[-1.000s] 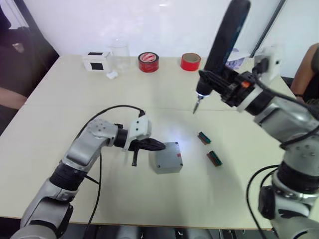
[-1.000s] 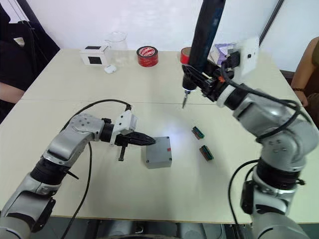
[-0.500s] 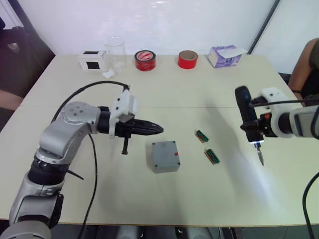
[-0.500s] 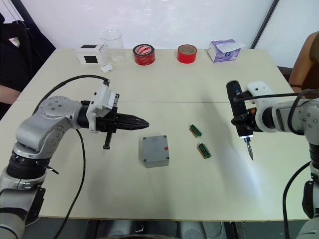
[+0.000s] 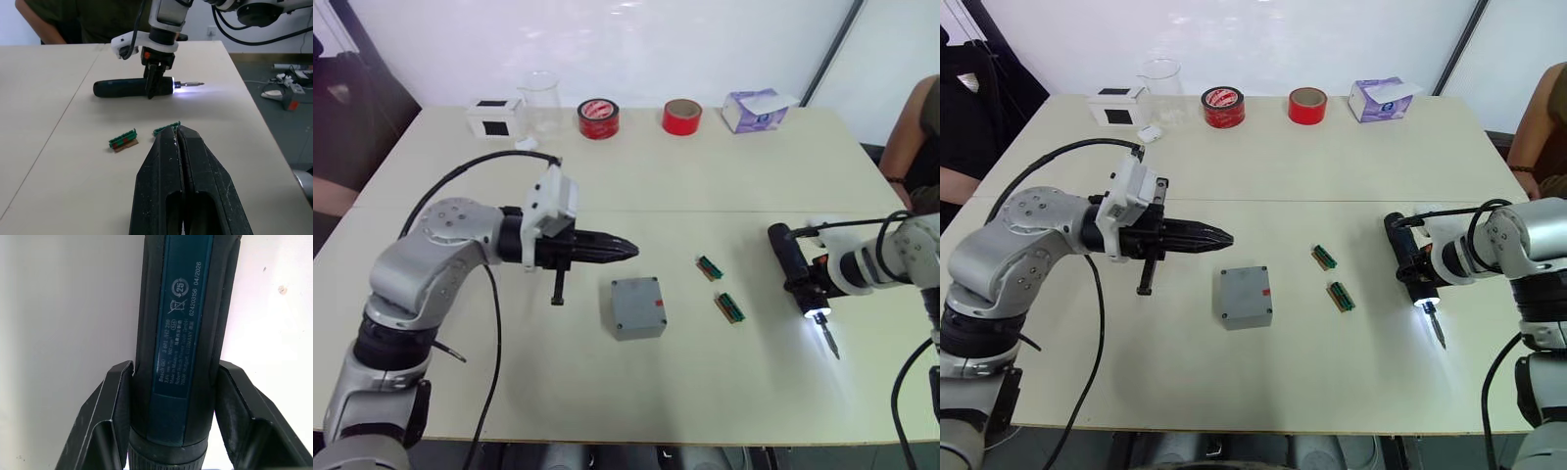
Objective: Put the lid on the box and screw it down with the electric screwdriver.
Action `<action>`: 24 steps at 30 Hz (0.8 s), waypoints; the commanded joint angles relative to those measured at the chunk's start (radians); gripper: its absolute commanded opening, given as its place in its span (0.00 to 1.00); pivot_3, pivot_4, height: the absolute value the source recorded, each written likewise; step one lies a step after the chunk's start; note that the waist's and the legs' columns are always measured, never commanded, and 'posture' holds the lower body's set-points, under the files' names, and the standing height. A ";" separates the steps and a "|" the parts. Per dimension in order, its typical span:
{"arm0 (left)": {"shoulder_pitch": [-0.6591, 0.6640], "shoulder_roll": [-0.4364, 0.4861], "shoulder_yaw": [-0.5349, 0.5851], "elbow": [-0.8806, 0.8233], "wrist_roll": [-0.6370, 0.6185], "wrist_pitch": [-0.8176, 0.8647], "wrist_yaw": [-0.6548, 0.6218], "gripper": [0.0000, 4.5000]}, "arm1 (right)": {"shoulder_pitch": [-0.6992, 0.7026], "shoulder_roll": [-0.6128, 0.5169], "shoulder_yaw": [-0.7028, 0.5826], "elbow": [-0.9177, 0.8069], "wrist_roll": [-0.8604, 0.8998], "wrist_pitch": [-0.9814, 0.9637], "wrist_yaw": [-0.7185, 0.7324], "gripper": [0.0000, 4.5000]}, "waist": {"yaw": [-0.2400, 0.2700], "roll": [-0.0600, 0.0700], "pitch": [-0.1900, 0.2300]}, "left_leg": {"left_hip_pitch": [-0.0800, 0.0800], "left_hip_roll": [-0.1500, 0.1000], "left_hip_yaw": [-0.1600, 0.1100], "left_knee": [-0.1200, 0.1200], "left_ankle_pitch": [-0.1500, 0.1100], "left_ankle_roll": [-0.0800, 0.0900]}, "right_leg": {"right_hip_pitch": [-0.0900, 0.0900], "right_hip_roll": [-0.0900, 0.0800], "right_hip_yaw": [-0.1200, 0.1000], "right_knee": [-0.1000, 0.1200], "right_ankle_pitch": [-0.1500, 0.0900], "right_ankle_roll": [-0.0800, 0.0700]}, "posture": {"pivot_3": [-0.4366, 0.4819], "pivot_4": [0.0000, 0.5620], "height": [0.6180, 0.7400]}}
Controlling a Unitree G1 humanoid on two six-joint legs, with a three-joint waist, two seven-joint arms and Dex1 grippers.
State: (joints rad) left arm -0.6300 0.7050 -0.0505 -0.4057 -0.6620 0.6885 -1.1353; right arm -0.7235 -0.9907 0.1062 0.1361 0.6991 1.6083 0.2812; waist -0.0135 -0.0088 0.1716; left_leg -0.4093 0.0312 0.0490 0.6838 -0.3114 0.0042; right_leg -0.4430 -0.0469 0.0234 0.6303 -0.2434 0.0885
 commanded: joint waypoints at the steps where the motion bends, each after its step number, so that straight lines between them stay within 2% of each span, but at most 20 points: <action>1: 0.010 0.022 0.028 -0.038 -0.023 0.005 0.009 0.00 | -0.022 0.005 -0.017 0.004 -0.036 0.006 0.015 0.84 | 0.000 0.000 0.000 | 0.000 0.000 0.000 0.000 0.000 0.000 | 0.000 0.000 0.000 0.000 0.000 0.000 | 0.48 0.27 1.00; 3: 0.017 0.032 0.024 -0.036 -0.016 -0.002 0.007 0.00 | -0.025 0.000 -0.044 -0.012 -0.047 0.005 0.035 0.99 | 0.000 0.000 0.000 | 0.001 0.000 0.000 0.000 0.000 0.000 | 0.001 0.000 0.000 0.000 0.000 0.000 | 0.48 0.27 1.00; 5: 0.027 0.042 0.027 -0.037 -0.015 0.002 0.014 0.00 | -0.033 -0.032 -0.054 -0.055 -0.063 -0.010 0.052 0.99 | 0.001 0.000 0.000 | 0.001 0.000 0.000 0.000 0.000 -0.001 | 0.001 0.000 0.000 0.000 0.000 0.000 | 0.48 0.27 1.00; 9: 0.073 0.108 0.052 -0.041 0.007 -0.005 0.010 0.00 | -0.032 -0.168 -0.027 -0.197 -0.076 -0.101 0.165 0.99 | 0.001 0.001 0.000 | 0.001 0.000 0.000 0.000 0.000 -0.001 | 0.000 0.000 0.000 0.001 0.000 0.000 | 0.48 0.27 1.00; 10: 0.090 0.131 0.064 -0.039 0.008 -0.008 0.005 0.00 | -0.020 -0.213 -0.026 -0.232 -0.083 -0.150 0.209 0.99 | 0.001 0.001 0.000 | 0.001 0.000 0.000 0.000 0.000 -0.001 | 0.000 0.000 0.000 0.000 0.000 0.000 | 0.48 0.27 1.00; 13: 0.153 0.214 0.105 -0.019 0.031 -0.014 -0.009 0.00 | 0.138 -0.396 -0.135 -0.370 -0.085 -0.474 0.519 0.99 | 0.003 0.001 0.001 | 0.000 0.000 0.000 -0.001 0.000 0.000 | -0.001 0.000 0.000 0.000 0.000 0.000 | 0.48 0.27 1.00; 14: 0.169 0.229 0.113 -0.016 0.037 -0.022 -0.009 0.06 | 0.196 -0.420 -0.185 -0.388 -0.093 -0.555 0.583 1.00 | 0.003 0.001 0.001 | 0.001 0.000 -0.001 -0.002 0.000 0.000 | 0.000 0.000 -0.001 0.000 -0.001 0.000 | 0.48 0.27 1.00; 16: 0.214 0.273 0.145 0.005 0.047 -0.018 -0.011 0.15 | 0.359 -0.419 -0.392 -0.403 -0.087 -0.665 0.771 1.00 | 0.003 0.000 0.001 | 0.001 0.001 0.000 -0.002 -0.001 0.001 | 0.000 0.001 -0.001 0.000 -0.001 0.001 | 0.48 0.27 1.00; 18: 0.259 0.311 0.186 0.024 0.045 -0.008 -0.022 0.33 | 0.496 -0.389 -0.577 -0.412 -0.100 -0.735 0.912 1.00 | 0.003 -0.001 0.001 | 0.002 0.001 0.000 -0.001 0.000 0.000 | 0.002 0.000 -0.001 0.000 -0.001 0.001 | 0.48 0.27 1.00; 22: 0.340 0.379 0.268 0.036 0.013 0.012 -0.062 0.69 | 0.684 -0.349 -0.796 -0.390 -0.130 -0.784 1.092 1.00 | 0.003 -0.001 0.001 | 0.003 0.001 0.002 0.001 0.001 -0.001 | 0.003 -0.001 0.000 0.000 0.000 0.001 | 0.48 0.27 1.00; 23: 0.355 0.394 0.289 0.039 0.002 0.020 -0.075 0.75 | 0.720 -0.343 -0.832 -0.385 -0.142 -0.793 1.124 1.00 | 0.003 -0.001 0.001 | 0.005 0.001 0.002 0.001 0.001 -0.002 | 0.005 -0.001 0.000 0.000 0.000 0.001 | 0.48 0.27 1.00; 24: 0.366 0.403 0.303 0.040 -0.006 0.025 -0.082 0.86 | 0.744 -0.339 -0.855 -0.386 -0.150 -0.800 1.140 1.00 | 0.003 -0.001 0.001 | 0.006 0.001 0.002 0.001 0.001 -0.002 | 0.006 -0.001 0.000 0.000 -0.001 0.000 | 0.48 0.27 1.00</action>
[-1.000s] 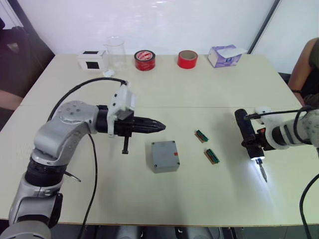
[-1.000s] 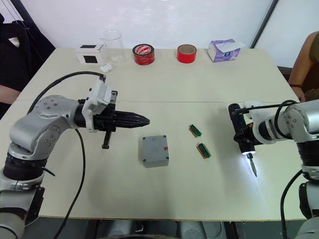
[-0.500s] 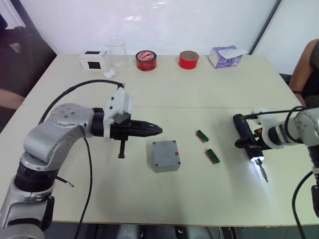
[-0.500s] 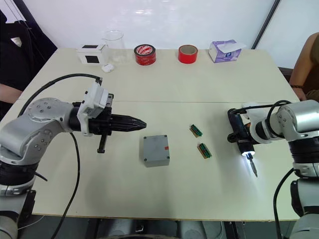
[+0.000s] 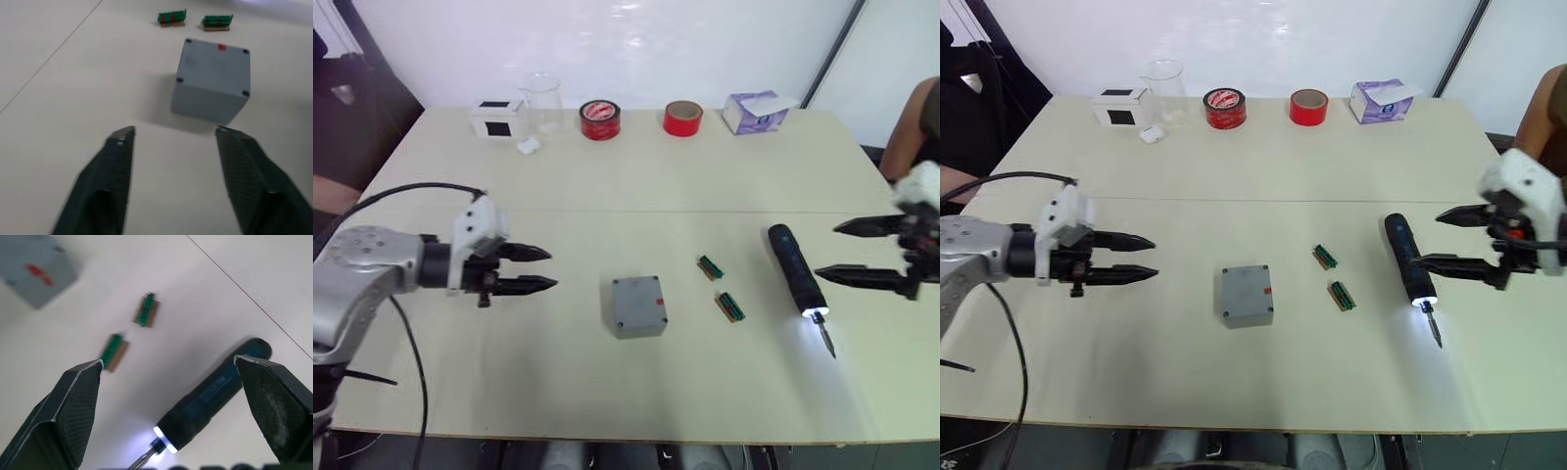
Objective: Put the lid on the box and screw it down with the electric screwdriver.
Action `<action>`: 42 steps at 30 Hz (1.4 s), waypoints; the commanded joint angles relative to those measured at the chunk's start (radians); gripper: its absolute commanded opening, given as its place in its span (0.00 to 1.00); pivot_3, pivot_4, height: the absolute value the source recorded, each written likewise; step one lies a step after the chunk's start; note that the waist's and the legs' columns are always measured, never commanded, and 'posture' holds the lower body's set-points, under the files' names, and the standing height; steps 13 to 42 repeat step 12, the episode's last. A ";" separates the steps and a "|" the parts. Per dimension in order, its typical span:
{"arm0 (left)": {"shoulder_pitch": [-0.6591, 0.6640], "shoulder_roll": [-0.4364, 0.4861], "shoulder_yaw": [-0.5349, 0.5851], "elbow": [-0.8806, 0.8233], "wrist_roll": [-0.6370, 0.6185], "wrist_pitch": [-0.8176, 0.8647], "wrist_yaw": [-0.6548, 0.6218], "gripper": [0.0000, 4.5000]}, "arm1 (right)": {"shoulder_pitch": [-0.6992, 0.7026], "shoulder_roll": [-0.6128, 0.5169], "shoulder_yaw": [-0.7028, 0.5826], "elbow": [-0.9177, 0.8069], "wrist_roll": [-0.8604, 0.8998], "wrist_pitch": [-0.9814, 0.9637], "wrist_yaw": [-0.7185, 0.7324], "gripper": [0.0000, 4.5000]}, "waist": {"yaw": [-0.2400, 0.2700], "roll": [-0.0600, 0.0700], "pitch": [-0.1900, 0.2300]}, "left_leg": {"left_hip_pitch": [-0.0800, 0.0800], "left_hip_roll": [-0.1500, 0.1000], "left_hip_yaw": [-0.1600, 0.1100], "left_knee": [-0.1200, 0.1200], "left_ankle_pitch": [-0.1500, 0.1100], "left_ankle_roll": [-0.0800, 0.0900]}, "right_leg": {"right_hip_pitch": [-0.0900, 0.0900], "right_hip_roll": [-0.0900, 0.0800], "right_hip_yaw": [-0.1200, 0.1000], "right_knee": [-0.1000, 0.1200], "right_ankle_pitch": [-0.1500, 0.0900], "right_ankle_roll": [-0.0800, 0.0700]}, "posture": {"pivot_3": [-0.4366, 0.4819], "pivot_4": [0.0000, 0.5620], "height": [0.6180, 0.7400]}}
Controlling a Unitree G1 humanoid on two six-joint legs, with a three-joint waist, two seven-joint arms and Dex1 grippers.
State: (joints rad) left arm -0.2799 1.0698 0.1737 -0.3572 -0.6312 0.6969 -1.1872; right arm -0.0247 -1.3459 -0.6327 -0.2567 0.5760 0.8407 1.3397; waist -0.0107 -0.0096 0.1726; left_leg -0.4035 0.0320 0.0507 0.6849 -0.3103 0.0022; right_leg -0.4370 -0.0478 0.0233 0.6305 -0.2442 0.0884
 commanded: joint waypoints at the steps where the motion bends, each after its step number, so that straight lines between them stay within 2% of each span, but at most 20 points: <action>1: 0.031 0.052 0.099 -0.005 -0.051 0.030 -0.044 0.92 | 0.070 0.019 -0.138 0.012 -0.041 -0.044 0.095 1.00 | 0.000 -0.001 0.000 | 0.001 0.000 0.000 0.000 0.000 0.000 | 0.002 0.000 0.000 0.000 0.000 -0.001 | 0.48 0.27 1.00; 2: 0.057 0.068 0.116 -0.004 -0.049 0.030 -0.061 0.99 | 0.090 0.021 -0.155 0.015 -0.049 -0.047 0.108 1.00 | 0.000 0.000 0.000 | 0.005 0.000 0.000 0.000 0.000 0.000 | 0.005 0.000 0.000 0.000 -0.001 -0.003 | 0.48 0.27 1.00; 4: 0.100 0.088 0.140 -0.005 -0.033 0.011 -0.082 0.99 | 0.112 0.026 -0.173 0.017 -0.057 -0.048 0.123 1.00 | -0.002 0.000 0.001 | 0.012 0.000 0.001 -0.001 0.000 0.000 | 0.010 0.000 0.001 0.000 -0.002 -0.003 | 0.48 0.27 1.00; 12: 0.177 0.107 0.225 -0.047 -0.046 0.004 -0.098 0.99 | 0.135 0.029 -0.197 0.026 -0.056 -0.042 0.148 1.00 | -0.002 0.000 0.001 | 0.013 0.001 0.002 -0.002 0.000 0.000 | 0.010 0.000 0.001 0.001 -0.002 -0.003 | 0.48 0.27 1.00; 42: 0.177 0.107 0.225 -0.047 -0.046 0.004 -0.098 0.99 | 0.135 0.029 -0.197 0.026 -0.056 -0.042 0.148 1.00 | -0.002 0.000 0.001 | 0.013 0.001 0.002 -0.002 0.000 0.000 | 0.010 0.000 0.001 0.001 -0.002 -0.003 | 0.48 0.27 1.00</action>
